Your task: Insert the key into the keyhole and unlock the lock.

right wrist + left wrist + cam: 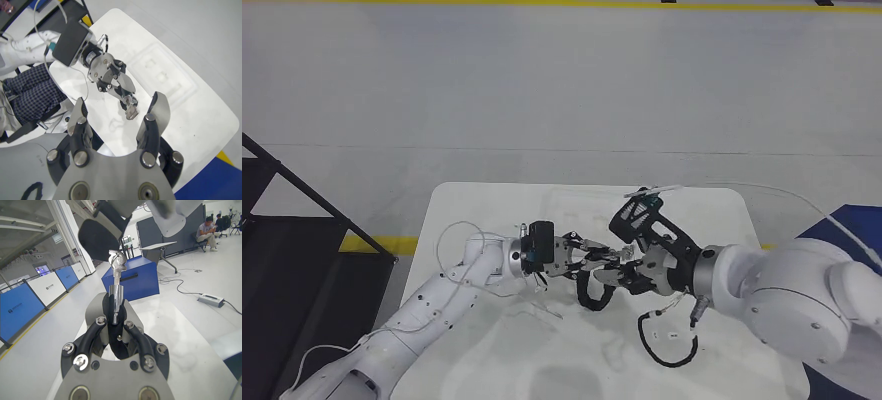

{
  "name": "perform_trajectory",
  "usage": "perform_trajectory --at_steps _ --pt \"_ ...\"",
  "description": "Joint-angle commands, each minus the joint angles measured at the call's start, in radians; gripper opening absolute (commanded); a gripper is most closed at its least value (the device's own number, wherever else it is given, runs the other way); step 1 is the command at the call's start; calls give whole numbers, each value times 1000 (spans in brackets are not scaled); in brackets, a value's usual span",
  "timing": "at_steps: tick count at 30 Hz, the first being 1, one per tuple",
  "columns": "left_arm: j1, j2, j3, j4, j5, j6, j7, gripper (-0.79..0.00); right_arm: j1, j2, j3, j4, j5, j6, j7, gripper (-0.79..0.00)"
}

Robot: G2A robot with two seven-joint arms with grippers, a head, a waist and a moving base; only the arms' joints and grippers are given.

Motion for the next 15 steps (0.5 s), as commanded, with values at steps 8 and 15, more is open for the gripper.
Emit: perform_trajectory --at_steps 8,15 --pt "-27 34 -38 -43 -157 -181 -294 -785 -44 4 -5 49 -87 -208 -3 0" --pt "-113 72 50 -56 -427 -181 -538 -785 -66 2 -7 93 -148 -265 -48 0"
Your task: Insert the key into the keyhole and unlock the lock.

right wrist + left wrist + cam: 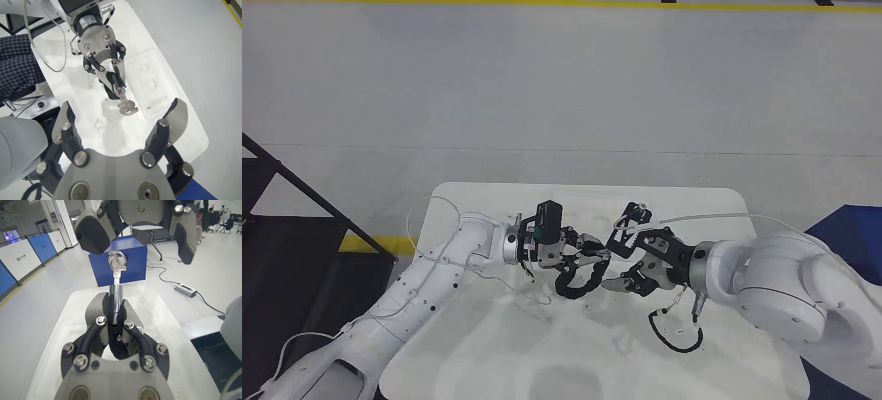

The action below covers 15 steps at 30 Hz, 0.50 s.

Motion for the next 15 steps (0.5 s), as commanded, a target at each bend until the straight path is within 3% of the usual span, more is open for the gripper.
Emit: perform_trajectory --at_steps 1,6,11,15 --pt "-23 11 20 -5 -91 0 -65 -785 0 0 0 0 1 1 1 0" --pt "-59 38 41 -13 -229 0 -199 -785 0 0 0 0 1 1 1 0" --pt "-53 52 46 -40 -318 0 -259 -785 -3 0 0 0 5 1 -8 0" --pt "-52 66 54 -64 -331 0 -323 -785 -13 -3 -8 18 18 -127 -27 0"
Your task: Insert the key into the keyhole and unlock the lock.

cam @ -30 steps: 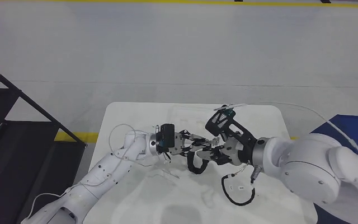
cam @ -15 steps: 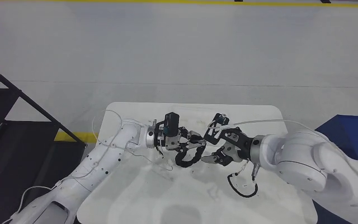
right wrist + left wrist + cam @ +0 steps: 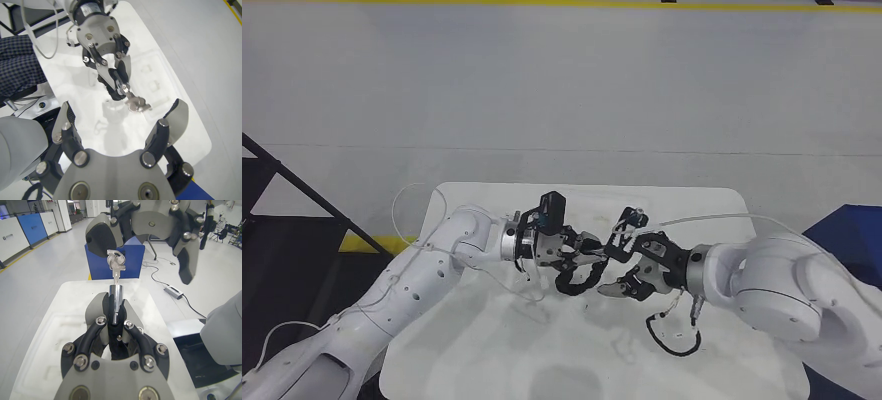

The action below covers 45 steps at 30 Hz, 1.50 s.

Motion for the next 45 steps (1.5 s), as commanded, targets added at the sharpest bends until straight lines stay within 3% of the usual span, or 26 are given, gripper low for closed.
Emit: perform_trajectory --at_steps 1,7,14,16,17,18,19,23,30,32,36,45 --pt "1 7 -7 -7 -14 0 -15 -785 10 -1 -3 9 -22 -101 12 0" --pt "16 23 -14 -25 -49 0 -30 -785 47 -1 -9 13 -123 -355 37 0" --pt "29 34 11 -32 -64 0 -41 -785 19 0 -1 -4 -264 -428 -43 0" --pt "28 36 19 -30 -67 0 -44 -785 7 -1 -7 -5 -298 -440 -55 -212" --pt "26 38 22 -29 -68 0 -43 -785 3 -1 -9 -6 -314 -443 -56 -268" --pt "25 39 25 -27 -70 0 -42 -785 -1 -2 -12 -8 -328 -443 -59 -379" --pt "22 40 28 -26 -71 0 -41 -785 -4 -2 -14 -9 -341 -444 -59 -437" --pt "13 43 39 -22 -73 0 -36 -785 -13 -6 -19 -16 -376 -443 -65 -551" --pt "4 52 62 -24 -84 0 -29 -785 -23 -11 -24 -28 -428 -428 -39 -674" --pt "0 55 65 -22 -86 0 -26 -785 -24 -13 -23 -34 -420 -420 -43 -776" --pt "-4 62 70 -22 -87 0 -15 -785 -28 -17 -17 -35 -385 -390 -42 -785" --pt "-5 69 74 -35 -39 0 47 -785 -46 -28 14 17 -165 -205 15 -785"
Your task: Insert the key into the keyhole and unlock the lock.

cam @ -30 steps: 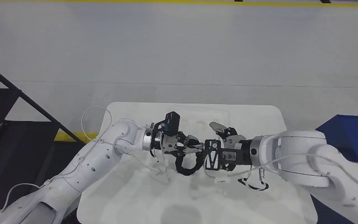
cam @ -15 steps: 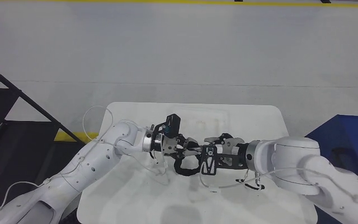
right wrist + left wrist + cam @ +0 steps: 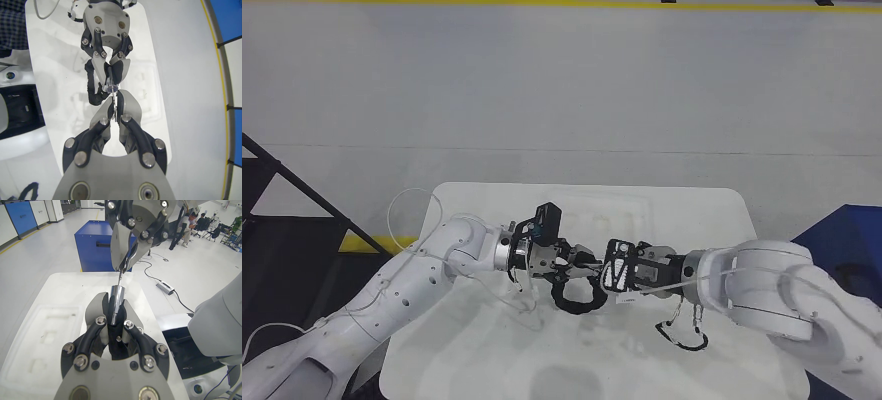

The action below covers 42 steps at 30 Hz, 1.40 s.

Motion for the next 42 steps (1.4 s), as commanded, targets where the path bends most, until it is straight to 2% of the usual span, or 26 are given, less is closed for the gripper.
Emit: perform_trajectory --at_steps 1,11,18,19,20,21,27,31,42 --pt "0 0 2 -1 15 0 16 -785 -4 -2 7 11 48 51 11 -785" --pt "-8 -2 16 -4 79 0 68 -785 -70 -8 63 37 244 294 -6 -785" --pt "-16 -3 28 4 105 0 98 -785 -96 -10 86 28 298 350 24 -785" --pt "-16 -3 30 5 107 0 100 -785 -97 -10 89 28 296 348 22 -554" --pt "-17 -3 33 6 109 0 101 -785 -98 -10 90 28 288 347 26 -71" --pt "-17 -3 37 9 111 0 101 -785 -99 -10 90 26 287 348 29 0" --pt "-20 -8 80 38 132 0 83 -785 -106 -6 121 17 239 329 47 0" --pt "-16 -23 131 98 141 0 49 -785 -127 3 172 -5 188 323 43 0" --pt "-31 -113 274 247 144 0 -32 -785 -228 22 269 -35 148 271 27 0"
